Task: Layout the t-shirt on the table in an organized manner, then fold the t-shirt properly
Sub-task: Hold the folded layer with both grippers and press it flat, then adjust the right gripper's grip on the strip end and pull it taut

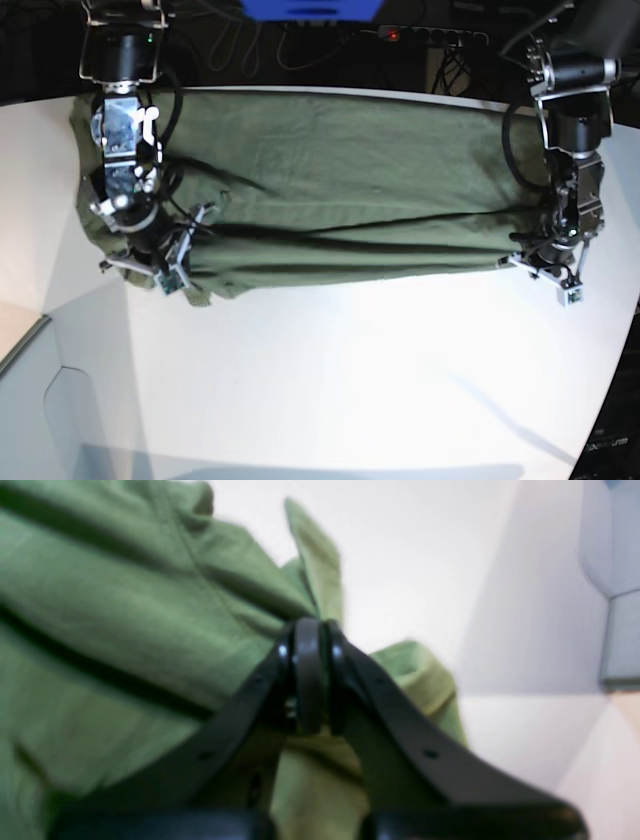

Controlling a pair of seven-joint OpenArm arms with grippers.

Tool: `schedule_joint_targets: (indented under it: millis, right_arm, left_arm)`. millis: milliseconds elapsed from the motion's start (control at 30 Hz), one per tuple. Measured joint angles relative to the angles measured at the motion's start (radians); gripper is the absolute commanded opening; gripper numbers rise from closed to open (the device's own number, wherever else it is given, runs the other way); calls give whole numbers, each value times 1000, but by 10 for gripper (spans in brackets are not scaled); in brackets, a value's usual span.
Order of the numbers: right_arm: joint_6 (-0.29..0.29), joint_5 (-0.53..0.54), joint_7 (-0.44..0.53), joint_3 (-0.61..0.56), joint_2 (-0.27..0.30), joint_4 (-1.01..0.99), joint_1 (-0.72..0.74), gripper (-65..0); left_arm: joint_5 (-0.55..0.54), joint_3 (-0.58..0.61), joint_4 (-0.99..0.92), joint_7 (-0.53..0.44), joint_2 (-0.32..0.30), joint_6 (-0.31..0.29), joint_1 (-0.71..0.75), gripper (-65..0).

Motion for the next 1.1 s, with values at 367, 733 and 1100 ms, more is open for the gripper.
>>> schedule_joint_targets:
  millis: [367, 733, 1100]
  right_arm:
    - [1, -7, -11, 8, 3, 82, -118, -386]
    - [-2, -2, -82, 0, -44, 124, -12, -287]
    - [-5, -8, -140, 3, -66, -258, 236, -287]
  left_arm:
    - [0, 0, 0, 0, 2, 0, 0, -649]
    - [-1, 0, 3, -21, 3, 0, 13, -649]
    - [0, 0, 3, -17, 1, 0, 14, -649]
